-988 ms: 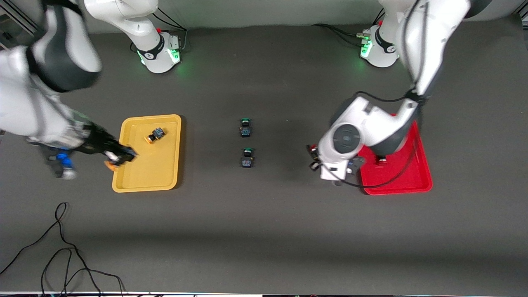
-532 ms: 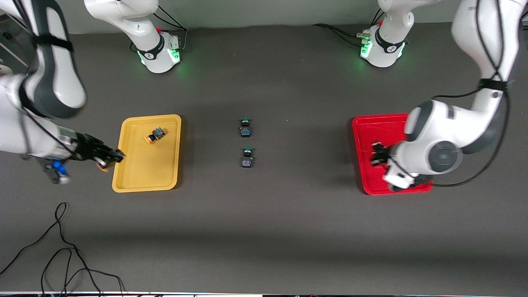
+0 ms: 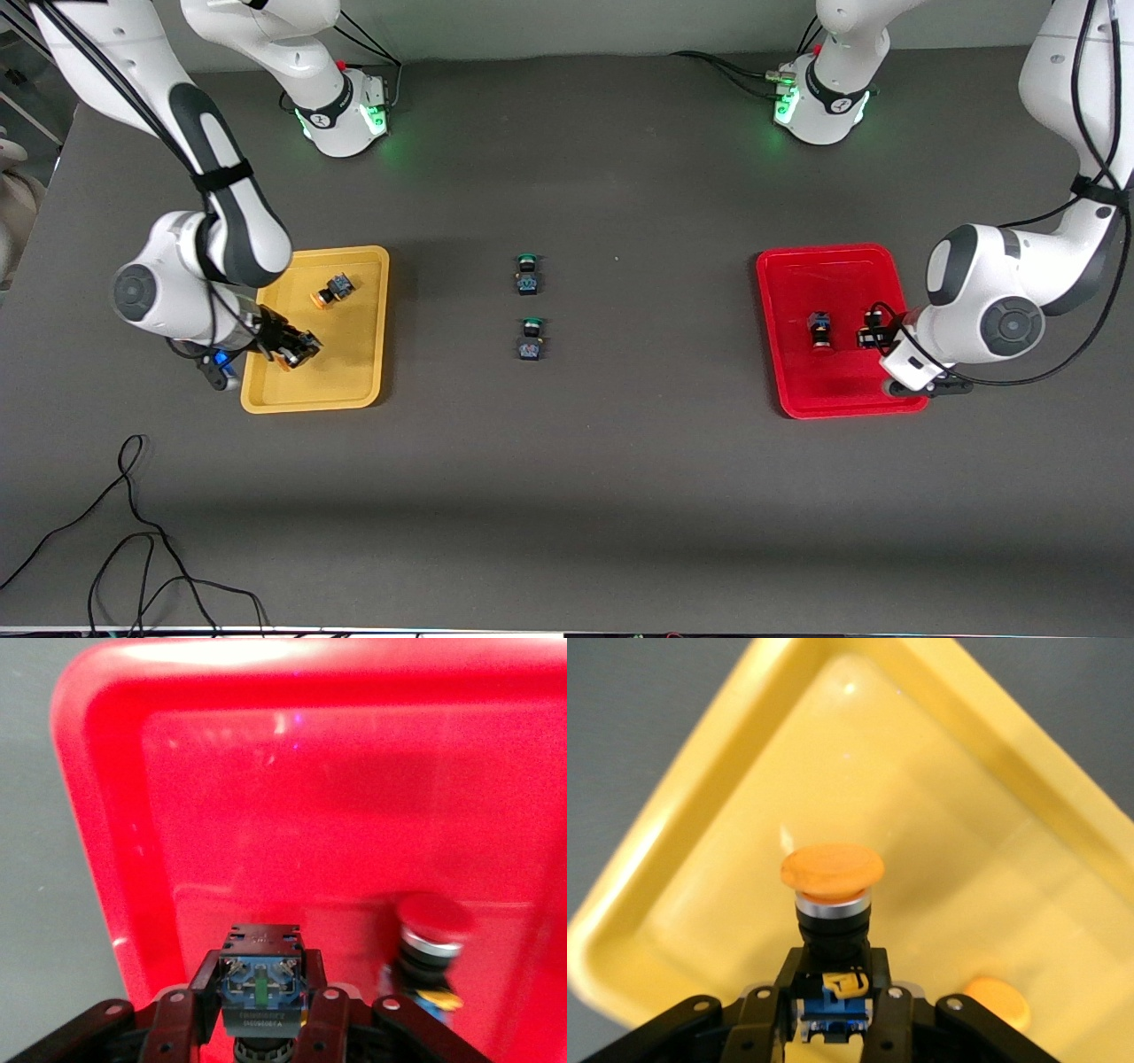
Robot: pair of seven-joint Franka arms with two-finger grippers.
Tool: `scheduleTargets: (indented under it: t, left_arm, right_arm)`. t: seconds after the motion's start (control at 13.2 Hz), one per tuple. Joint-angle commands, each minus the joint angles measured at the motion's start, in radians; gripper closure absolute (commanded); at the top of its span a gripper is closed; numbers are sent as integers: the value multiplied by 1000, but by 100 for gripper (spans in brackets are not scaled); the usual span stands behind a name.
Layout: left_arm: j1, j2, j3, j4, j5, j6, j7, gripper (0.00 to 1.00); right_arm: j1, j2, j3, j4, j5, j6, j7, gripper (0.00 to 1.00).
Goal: Place red and yellow buttons in trays
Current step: 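Release both buttons in their trays and raise both grippers away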
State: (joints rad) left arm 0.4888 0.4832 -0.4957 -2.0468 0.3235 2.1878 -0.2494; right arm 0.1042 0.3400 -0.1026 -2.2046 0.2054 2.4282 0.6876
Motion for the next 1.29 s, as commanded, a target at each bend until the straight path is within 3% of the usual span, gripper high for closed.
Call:
scheduleTargets:
  t: [0.0,0.08,0.15,0.23,0.3,0.61,0.76,0.91,1.06,1.22]
  left_arm:
    - [10,11,6,-39,49,62,24,91]
    - [10,11,8,-32,52,53,33,34]
    - [8,3,8,-29,51,41,42,1]
    - [8,-11,6,-20,51,11,42,0]
    - [11,-33,5,-1,49,-31,48,0]
    - [11,-165,-6,100,-35,-253,151,0]
    - [13,-237,5,198,-150,-424,276,0]
    - [13,-288,5,276,-164,-557,320,0]
    - [11,-310,-1,373,-187,-673,328,0]
    - [-15,-321,8,474,-219,-768,329,0]
  right_arm:
    - [6,42,6,-1,12,58,-25,87]
    - [6,42,7,0,12,58,-25,87]
    - [6,40,8,0,12,55,-23,79]
    - [6,40,9,2,12,54,-23,53]
    - [6,40,8,0,12,55,-22,3]
    - [6,-2,9,6,14,23,-11,0]
    - [5,-83,8,52,12,-90,-16,0]
    - [5,-175,6,118,-10,-228,-25,0]
    - [5,-274,11,196,-102,-367,-31,0]
    - [5,-352,29,287,-119,-486,-182,0]
